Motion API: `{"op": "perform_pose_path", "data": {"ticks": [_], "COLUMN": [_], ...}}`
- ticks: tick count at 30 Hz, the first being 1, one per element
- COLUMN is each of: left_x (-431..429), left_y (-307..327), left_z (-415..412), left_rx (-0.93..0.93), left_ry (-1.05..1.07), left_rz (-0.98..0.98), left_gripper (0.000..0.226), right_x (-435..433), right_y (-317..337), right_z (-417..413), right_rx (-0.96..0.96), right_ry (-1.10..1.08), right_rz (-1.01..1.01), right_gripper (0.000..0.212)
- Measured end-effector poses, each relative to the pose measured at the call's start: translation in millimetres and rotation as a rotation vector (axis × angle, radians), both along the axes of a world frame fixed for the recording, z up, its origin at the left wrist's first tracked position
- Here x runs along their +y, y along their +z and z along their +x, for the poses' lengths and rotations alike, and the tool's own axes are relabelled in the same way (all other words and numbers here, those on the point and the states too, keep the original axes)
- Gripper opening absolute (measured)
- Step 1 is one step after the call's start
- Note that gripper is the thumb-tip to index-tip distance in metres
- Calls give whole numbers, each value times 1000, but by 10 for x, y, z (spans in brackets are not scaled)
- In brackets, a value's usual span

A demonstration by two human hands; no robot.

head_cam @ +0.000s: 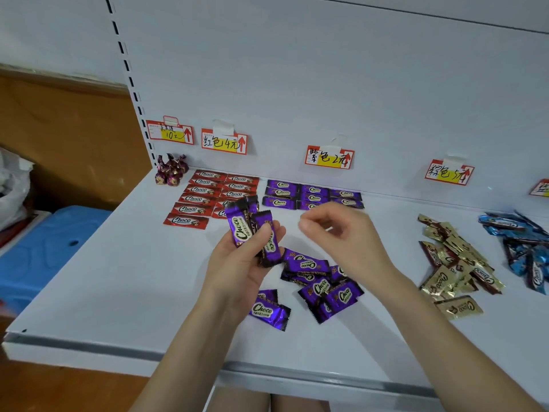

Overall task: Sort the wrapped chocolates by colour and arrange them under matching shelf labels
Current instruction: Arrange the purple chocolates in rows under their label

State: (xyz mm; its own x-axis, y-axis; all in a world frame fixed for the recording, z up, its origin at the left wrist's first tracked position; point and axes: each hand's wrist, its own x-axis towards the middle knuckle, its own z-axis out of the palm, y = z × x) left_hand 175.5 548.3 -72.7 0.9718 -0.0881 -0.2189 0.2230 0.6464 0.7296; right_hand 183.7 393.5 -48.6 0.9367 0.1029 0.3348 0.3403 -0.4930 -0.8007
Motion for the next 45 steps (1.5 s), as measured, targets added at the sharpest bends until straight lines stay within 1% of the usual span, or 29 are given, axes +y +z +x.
{"op": "perform_pose_path", "data": {"ticks": [2, 4, 7, 9, 11, 14, 16, 18, 20, 21, 23, 25, 27, 31, 34, 37, 39, 42, 45], "left_x": [-33, -52, -58, -50, -45, -56, -63, -65, -55, -51, -50, -61, -77, -104, -110, -108, -114, -131, -126], "left_y": [21, 48, 92, 98, 96, 83, 61, 20, -24, -42, -74, -90, -112, -139, -136, -127, -111, -82, -73], "left_z": [-22, -56, -111, -126, -128, -131, -123, -92, -55, -37, 1, 36, 77, 137, 154, 190, 216, 242, 243], "left_rx": [-11, -37, -69, -70, -75, -76, -65, -35, 3, 17, 31, 29, 35, 53, 65, 120, 172, 209, 220], "left_ry": [-20, -74, -140, -147, -160, -184, -156, -86, -35, -33, -57, -94, -127, -180, -174, -123, -80, -54, -42], "left_rz": [-42, -76, -91, -73, -51, 2, 81, 209, 356, 405, 450, 443, 412, 347, 275, 218, 181, 133, 135], "left_gripper": [28, 31, 39, 42, 44, 48, 47, 32, 14, 10, 10, 11, 13, 30, 32, 19, 15, 18, 25], "right_x": [113, 194, 226, 220, 214, 197, 138, -11, -242, -379, -663, -898, -1033, -1110, -1100, -1041, -979, -919, -904], "right_y": [10, -6, -2, 13, 16, 12, 22, 19, -18, -53, -144, -248, -336, -443, -474, -502, -544, -604, -614], "right_z": [-167, -239, -254, -246, -240, -234, -195, -84, 106, 216, 439, 642, 800, 987, 991, 874, 782, 709, 691], "right_rx": [-5, -9, 17, 49, 70, 129, 179, 194, 195, 199, 223, 248, 263, 279, 223, 149, 146, 149, 143], "right_ry": [37, 22, -12, -9, 12, 38, 45, -3, -97, -156, -275, -349, -367, -342, -351, -350, -316, -305, -328], "right_rz": [-20, -33, -52, -80, -63, 58, 161, 169, 94, 38, -91, -230, -361, -519, -636, -656, -663, -697, -660], "right_gripper": [21, 20, 27, 25, 17, 13, 14, 16, 14, 12, 13, 17, 18, 22, 25, 26, 29, 31, 31]}}
